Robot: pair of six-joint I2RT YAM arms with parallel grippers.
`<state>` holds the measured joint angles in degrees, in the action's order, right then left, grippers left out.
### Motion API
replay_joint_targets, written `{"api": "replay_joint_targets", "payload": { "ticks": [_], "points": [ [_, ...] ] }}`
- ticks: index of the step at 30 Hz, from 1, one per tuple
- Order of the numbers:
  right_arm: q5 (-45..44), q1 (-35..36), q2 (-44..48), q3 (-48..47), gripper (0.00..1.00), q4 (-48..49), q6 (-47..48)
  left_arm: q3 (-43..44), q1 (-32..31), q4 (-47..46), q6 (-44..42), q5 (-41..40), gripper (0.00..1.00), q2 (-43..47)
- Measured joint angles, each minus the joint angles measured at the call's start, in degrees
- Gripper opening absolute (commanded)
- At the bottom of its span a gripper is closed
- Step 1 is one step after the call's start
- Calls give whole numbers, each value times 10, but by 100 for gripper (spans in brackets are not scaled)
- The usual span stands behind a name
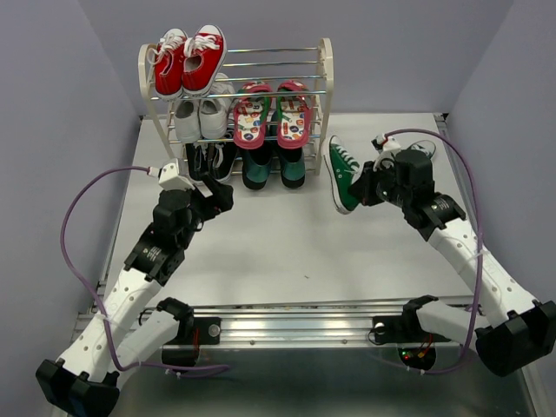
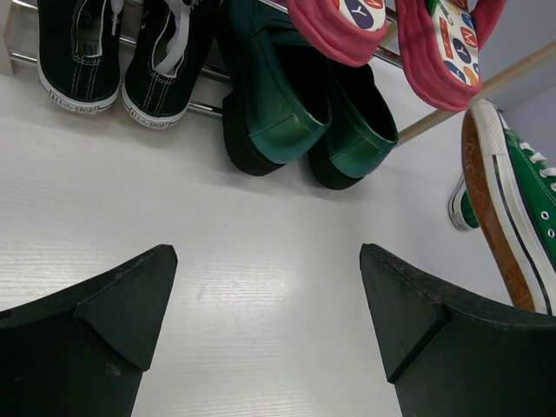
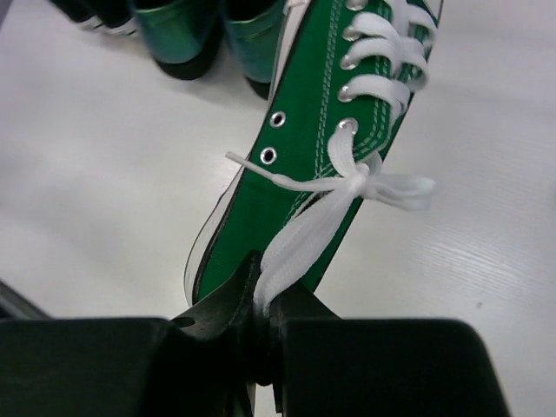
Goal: Place and organize the shoes onto the shoe shelf
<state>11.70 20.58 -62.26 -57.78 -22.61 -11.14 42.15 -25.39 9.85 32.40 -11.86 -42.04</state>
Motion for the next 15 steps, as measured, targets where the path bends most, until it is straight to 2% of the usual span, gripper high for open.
{"api": "replay_joint_targets", "payload": {
  "ticks": [8, 15],
  "points": [
    [139, 44, 9, -33, 1, -25, 33, 0, 0, -6, 0, 0, 99, -8],
    [221, 55, 17, -75, 1, -28, 38, 0, 0, -6, -2, 0, 99, -10]
  ]
}}
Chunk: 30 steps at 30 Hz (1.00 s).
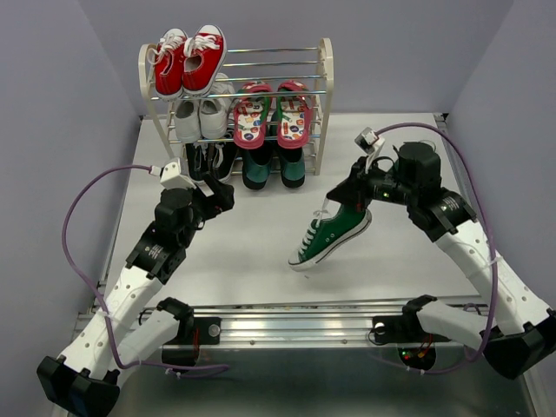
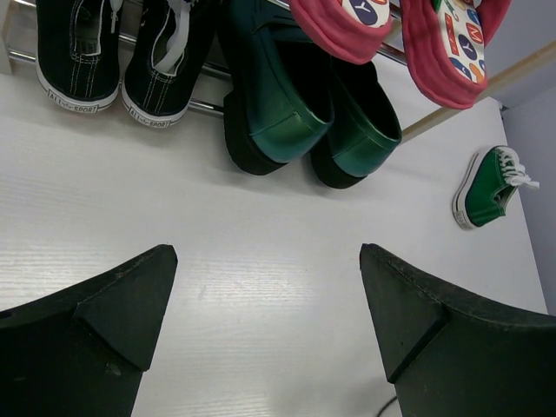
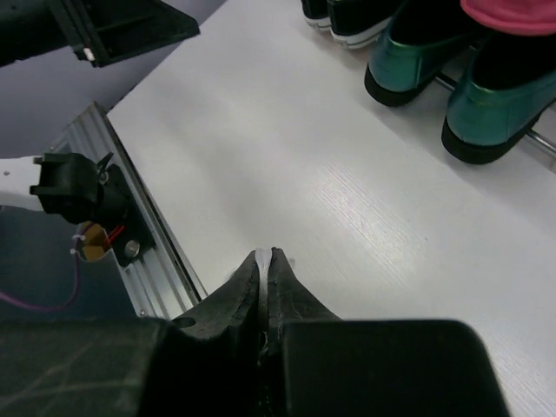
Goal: Place and organize the shoes onto the shoe shelf
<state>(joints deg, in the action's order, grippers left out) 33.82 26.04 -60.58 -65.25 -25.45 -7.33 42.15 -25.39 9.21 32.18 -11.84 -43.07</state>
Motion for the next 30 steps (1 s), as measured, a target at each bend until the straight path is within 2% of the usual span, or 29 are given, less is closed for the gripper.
{"api": "replay_joint_targets", "payload": {
  "ticks": [9, 13, 15, 16, 18, 19, 22, 23, 24, 30],
  "points": [
    [-2, 10, -34, -86, 1, 5, -1, 0, 0, -2, -2, 0, 99, 0],
    [-77, 12, -54, -76, 1, 15, -24, 0, 0, -4, -2, 0, 99, 0],
    [-130, 13, -54, -41, 1, 31, -48, 0, 0, -4, -2, 0, 99, 0],
    [-154, 14, -49, -14, 6, 43, -61, 0, 0, -4, -2, 1, 99, 0],
    [-194, 14, -35, 50, 24, 52, -80, 0, 0, -4, -2, 1, 99, 0],
    [-213, 15, -29, 92, 58, 55, -91, 0, 0, -4, -1, 1, 99, 0],
    [-248, 19, -26, 188, 81, 39, -121, 0, 0, -5, -1, 3, 99, -1],
    [-252, 27, -28, 216, 84, 31, -134, 0, 0, -5, -1, 4, 99, -3],
    [-258, 34, -30, 236, 92, 19, -146, 0, 0, -5, -1, 4, 99, -6],
    [-323, 49, -13, 254, 98, -44, -189, 0, 0, -5, 1, 10, 99, -22]
  ]
}}
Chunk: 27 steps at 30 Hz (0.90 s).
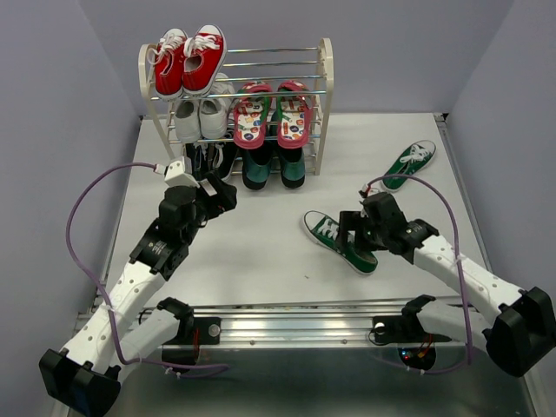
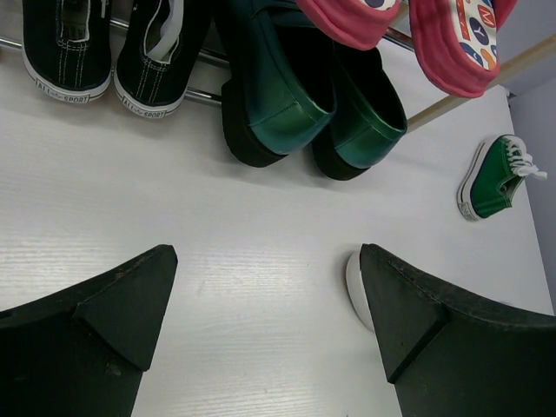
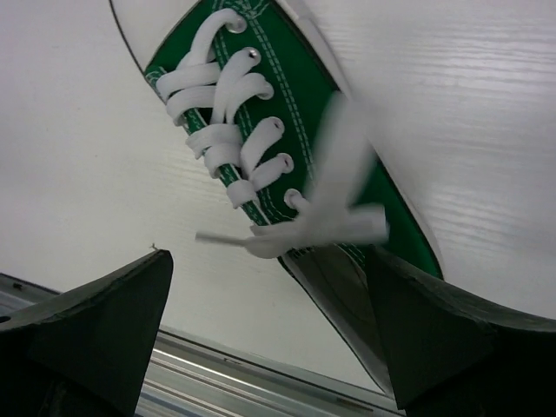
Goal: Place and organize the shoes onto the shoe shelf
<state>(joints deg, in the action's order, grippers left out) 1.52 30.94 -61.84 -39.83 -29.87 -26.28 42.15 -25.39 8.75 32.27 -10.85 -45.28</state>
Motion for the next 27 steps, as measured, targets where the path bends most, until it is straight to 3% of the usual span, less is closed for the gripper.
{"api": "replay_joint_targets", "payload": {
  "ticks": [14, 20, 27],
  "points": [
    [-207, 0, 29, -81, 100, -255, -166, 0, 0, -1, 0, 1, 99, 0],
    [-221, 0, 22, -80, 99, -310, -196, 0, 0, -4, 0, 2, 99, -4],
    [-205, 0, 2, -50, 89, -305, -199, 0, 0, -4, -1, 3, 99, -14]
  ]
}}
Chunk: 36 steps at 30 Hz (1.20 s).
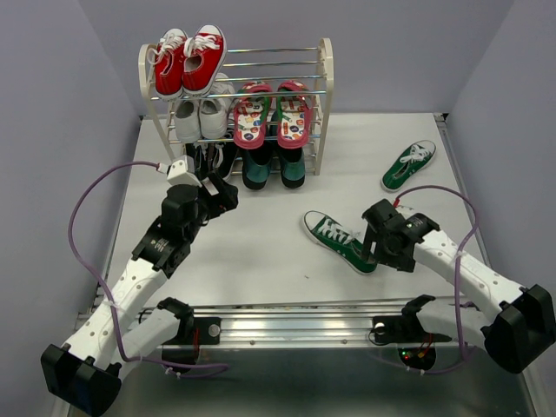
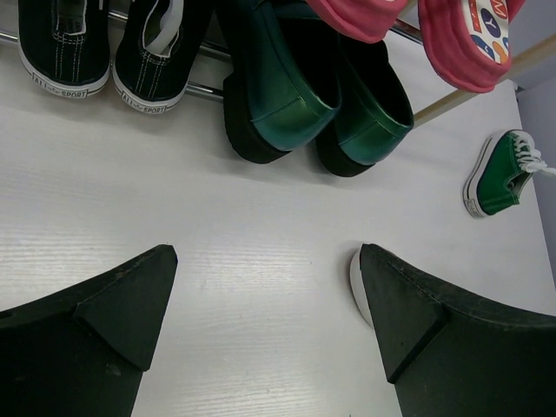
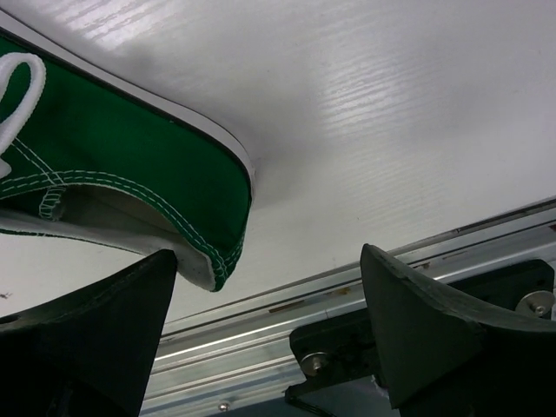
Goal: Place and organize the shoes onto the shoe shelf
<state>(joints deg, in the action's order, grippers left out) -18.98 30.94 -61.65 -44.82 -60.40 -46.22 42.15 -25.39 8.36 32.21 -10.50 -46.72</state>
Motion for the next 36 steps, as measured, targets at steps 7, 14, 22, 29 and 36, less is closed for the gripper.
{"api": "replay_joint_targets", "payload": {
  "ticks": [7, 14, 22, 29, 36],
  "points": [
    [12, 0, -23, 16, 64, 49, -5, 0, 0, 0, 0, 0, 99, 0],
    [14, 0, -49, 19, 49, 78, -7, 0, 0, 0, 0, 0, 99, 0],
    [-3, 0, -52, 26, 58, 82, -15, 0, 0, 0, 0, 0, 99, -1],
    [-8, 1, -62, 26, 36, 85, -18, 0, 0, -4, 0, 0, 99, -5],
    [28, 3, -52, 26, 1, 86, 0, 0, 0, -6, -2, 0, 99, -11]
  ]
}}
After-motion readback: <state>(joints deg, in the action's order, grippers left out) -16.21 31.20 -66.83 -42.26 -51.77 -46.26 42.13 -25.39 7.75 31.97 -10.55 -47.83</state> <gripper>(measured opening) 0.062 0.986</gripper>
